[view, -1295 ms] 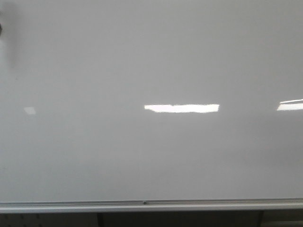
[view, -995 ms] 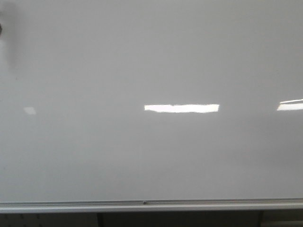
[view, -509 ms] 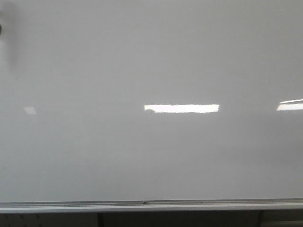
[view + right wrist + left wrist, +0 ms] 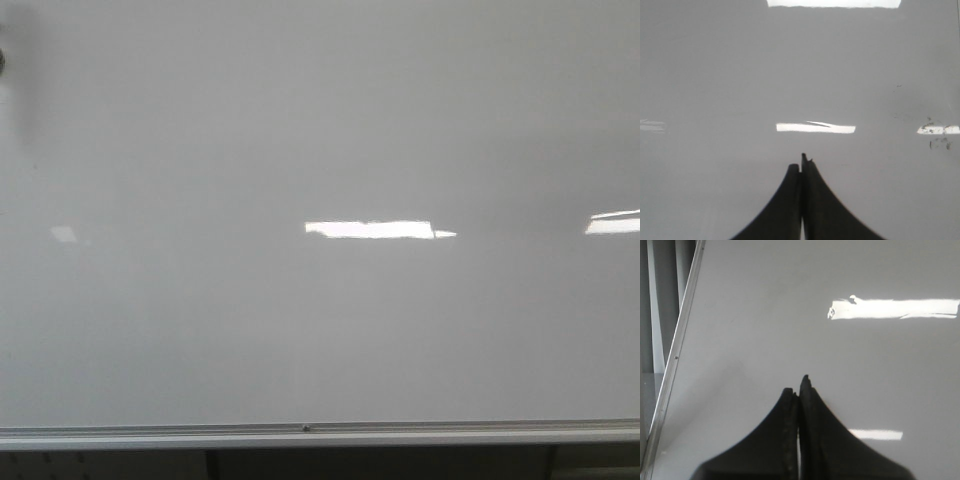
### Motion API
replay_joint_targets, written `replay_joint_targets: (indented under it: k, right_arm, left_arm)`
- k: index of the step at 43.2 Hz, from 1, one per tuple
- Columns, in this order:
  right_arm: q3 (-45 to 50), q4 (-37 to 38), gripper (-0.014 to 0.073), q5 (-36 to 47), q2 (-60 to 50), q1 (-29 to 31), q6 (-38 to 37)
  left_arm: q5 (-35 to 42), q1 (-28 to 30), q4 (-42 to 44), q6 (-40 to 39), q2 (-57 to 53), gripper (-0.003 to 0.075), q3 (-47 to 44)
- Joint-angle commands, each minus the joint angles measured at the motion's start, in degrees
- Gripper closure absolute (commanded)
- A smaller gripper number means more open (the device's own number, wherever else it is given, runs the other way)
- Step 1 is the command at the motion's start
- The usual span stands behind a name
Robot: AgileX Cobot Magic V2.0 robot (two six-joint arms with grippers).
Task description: Write number 2 on whiteboard
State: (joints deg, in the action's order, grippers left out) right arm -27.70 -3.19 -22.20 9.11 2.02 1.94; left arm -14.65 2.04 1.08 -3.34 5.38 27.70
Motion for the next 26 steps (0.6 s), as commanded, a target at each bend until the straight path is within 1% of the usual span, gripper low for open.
replay_joint_targets:
  k: [1, 6, 9, 13, 20, 26]
  right_arm:
    - [-6.7, -0.3, 0.0662, -0.2, 5.8, 0.2, -0.3]
    - [-11.2, -0.3, 0.0662, -4.3, 11.4, 0.2, -0.3]
    - [-12.5, -0.3, 0.0662, -6.2, 14.0, 0.2, -0.3]
    - [-12.5, -0.3, 0.0662, -6.8, 17.1, 0.2, -0.3]
    - [-12.5, -0.3, 0.0662, -8.8, 22.2, 0.2, -0.3]
    - [-12.5, -0.3, 0.0662, -8.8, 26.7, 0.2, -0.2]
  left_arm:
    - [-3.8, -0.4, 0.1, -0.2, 6.1, 0.0741, 7.4]
    - [-9.8, -0.4, 0.1, -0.2, 11.8, 0.0741, 12.9]
    - [-12.0, -0.4, 0.1, -0.2, 15.0, 0.0741, 14.2]
    - [-13.3, -0.4, -0.1, -0.2, 18.1, 0.0741, 14.4]
    - [-18.0, -0.4, -1.1, -0.2, 22.5, 0.0741, 14.4]
    - [-18.3, -0.4, -1.1, -0.2, 25.4, 0.0741, 13.9]
